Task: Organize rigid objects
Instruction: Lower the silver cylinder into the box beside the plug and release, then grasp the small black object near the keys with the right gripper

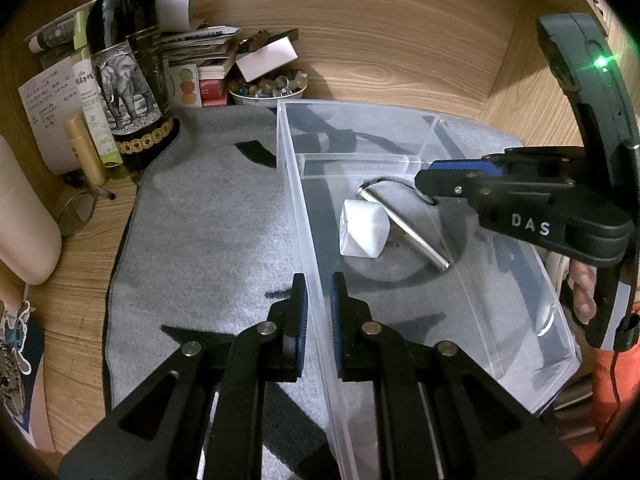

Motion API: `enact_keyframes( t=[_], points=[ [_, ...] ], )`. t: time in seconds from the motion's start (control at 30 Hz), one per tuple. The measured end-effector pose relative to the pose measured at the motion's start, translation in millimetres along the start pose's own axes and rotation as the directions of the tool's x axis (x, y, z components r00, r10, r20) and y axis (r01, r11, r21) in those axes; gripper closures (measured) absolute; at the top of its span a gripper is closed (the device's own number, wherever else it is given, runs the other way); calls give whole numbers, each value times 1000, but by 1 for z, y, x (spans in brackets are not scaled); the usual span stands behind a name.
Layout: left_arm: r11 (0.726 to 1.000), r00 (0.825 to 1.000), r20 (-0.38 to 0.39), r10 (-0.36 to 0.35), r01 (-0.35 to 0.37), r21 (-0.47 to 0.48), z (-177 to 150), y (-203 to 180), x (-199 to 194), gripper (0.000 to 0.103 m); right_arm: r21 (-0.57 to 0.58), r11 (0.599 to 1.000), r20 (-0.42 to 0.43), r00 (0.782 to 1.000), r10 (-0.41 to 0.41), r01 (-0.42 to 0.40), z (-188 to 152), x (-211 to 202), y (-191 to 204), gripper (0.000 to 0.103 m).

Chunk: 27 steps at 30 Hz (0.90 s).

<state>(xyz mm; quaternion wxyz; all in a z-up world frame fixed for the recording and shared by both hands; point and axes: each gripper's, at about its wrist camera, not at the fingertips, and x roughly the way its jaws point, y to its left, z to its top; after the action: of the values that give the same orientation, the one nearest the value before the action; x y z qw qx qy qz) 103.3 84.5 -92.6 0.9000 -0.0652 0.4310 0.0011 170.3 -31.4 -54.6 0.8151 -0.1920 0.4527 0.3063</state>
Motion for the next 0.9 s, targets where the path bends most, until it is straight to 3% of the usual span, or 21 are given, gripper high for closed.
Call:
enact_keyframes(
  t=[0.3,0.4,0.47,0.63,0.9],
  points=[
    [1000,1000,1,0,0,2,0,0,1,93,7,1000,16,1000,21,-21,0,-7,3,88],
    [1000,1000,1,-1,1,1,0,0,0,93,25,999,55,998,33,-35,0,-21,0,74],
    [1000,1000,1,0,0,2,0,0,0,93,34,999,96,995,19,-22,0,-33,-2,56],
    [1000,1000,1,-1,1,2,0,1,0,93,67,998,185,983,-23,10,2,-62,-15,36],
    [1000,1000,1,1,-1,5,0,1,1,93,143,986,240,963,-122,89,-6,-90,-48,25]
  ],
)
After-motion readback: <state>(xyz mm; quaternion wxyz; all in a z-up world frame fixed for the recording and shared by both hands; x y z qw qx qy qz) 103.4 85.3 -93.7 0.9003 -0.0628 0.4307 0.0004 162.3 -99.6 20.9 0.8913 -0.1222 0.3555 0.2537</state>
